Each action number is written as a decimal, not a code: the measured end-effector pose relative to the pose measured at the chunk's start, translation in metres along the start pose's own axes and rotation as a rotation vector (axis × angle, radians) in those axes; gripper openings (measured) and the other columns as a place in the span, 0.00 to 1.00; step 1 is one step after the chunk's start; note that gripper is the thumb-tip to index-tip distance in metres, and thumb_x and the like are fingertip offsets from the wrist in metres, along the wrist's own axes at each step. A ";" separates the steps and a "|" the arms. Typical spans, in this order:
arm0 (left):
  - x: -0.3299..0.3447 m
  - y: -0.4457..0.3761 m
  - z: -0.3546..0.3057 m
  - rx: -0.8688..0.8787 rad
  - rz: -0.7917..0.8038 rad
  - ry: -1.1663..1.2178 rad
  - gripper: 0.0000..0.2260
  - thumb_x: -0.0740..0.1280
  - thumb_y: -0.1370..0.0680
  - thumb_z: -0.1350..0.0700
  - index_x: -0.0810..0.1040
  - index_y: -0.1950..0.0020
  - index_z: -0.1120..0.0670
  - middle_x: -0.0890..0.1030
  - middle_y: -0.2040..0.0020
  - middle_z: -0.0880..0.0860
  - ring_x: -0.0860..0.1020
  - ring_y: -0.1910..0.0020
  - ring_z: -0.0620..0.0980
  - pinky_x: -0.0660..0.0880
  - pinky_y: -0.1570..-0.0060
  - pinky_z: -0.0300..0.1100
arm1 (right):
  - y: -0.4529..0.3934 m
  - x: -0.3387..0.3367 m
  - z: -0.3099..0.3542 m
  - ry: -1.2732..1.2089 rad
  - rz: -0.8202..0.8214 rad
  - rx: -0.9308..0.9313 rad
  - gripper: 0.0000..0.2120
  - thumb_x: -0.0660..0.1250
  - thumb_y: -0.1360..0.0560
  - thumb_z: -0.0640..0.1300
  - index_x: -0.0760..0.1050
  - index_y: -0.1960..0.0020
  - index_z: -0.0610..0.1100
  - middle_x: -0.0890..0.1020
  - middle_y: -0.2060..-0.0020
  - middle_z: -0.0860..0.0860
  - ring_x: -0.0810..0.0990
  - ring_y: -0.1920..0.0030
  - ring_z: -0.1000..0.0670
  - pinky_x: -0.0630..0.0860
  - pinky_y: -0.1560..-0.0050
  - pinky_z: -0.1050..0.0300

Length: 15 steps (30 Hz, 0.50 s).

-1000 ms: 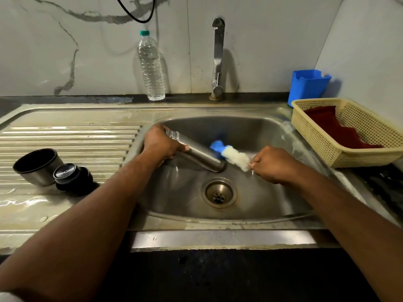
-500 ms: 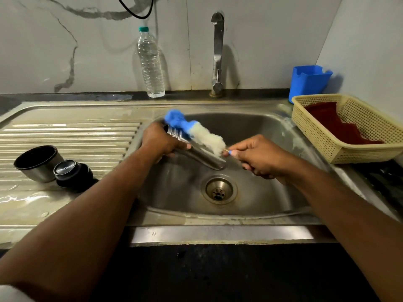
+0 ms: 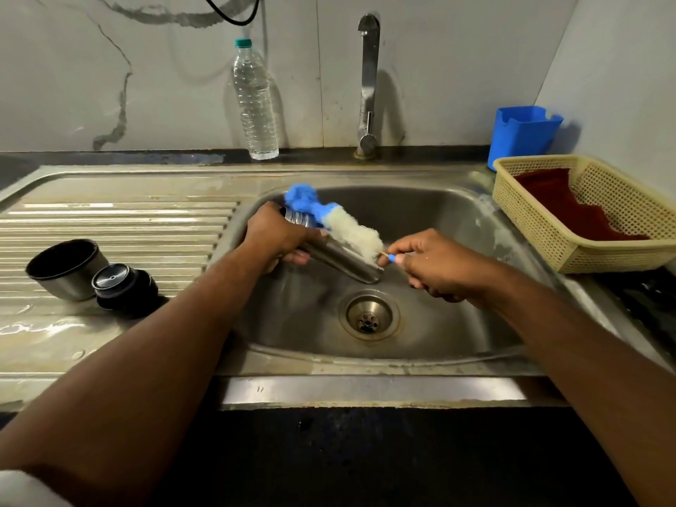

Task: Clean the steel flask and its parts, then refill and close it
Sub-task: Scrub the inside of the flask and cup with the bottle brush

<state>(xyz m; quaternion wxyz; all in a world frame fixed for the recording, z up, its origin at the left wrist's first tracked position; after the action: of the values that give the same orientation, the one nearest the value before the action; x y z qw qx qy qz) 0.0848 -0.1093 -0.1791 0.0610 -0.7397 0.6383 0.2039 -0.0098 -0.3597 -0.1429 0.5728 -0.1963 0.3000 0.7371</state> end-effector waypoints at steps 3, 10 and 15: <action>-0.005 0.004 -0.004 0.023 -0.109 -0.089 0.36 0.88 0.37 0.52 0.77 0.34 0.52 0.83 0.49 0.54 0.87 0.57 0.57 0.86 0.59 0.57 | 0.005 -0.008 -0.010 0.286 -0.048 0.123 0.12 0.60 0.17 0.42 0.82 0.48 0.43 0.77 0.69 0.45 0.68 0.77 0.50 0.62 0.78 0.65; -0.010 0.010 -0.016 0.187 -0.160 -0.215 0.41 0.89 0.43 0.51 0.77 0.34 0.54 0.83 0.42 0.53 0.82 0.44 0.54 0.81 0.41 0.52 | 0.003 -0.001 0.001 -0.094 -0.020 -0.018 0.16 0.58 0.15 0.43 0.84 0.42 0.54 0.74 0.71 0.46 0.65 0.77 0.53 0.60 0.76 0.64; -0.011 0.004 -0.013 0.162 -0.193 -0.289 0.39 0.88 0.39 0.52 0.75 0.32 0.57 0.81 0.39 0.56 0.79 0.39 0.56 0.79 0.38 0.52 | 0.005 -0.010 -0.002 0.393 -0.124 0.033 0.12 0.61 0.18 0.41 0.85 0.48 0.45 0.77 0.72 0.49 0.72 0.76 0.52 0.63 0.78 0.64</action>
<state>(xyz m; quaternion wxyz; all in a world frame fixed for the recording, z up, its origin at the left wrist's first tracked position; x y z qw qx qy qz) 0.0831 -0.1047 -0.1630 0.2308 -0.7531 0.5634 0.2493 -0.0118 -0.3687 -0.1371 0.5506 -0.3450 0.4052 0.6431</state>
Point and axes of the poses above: each hand's wrist, its own y-axis away from the middle knuckle, its own x-axis out of the palm, z = x × y, the point moved 4 cm from there along -y, towards the middle knuckle
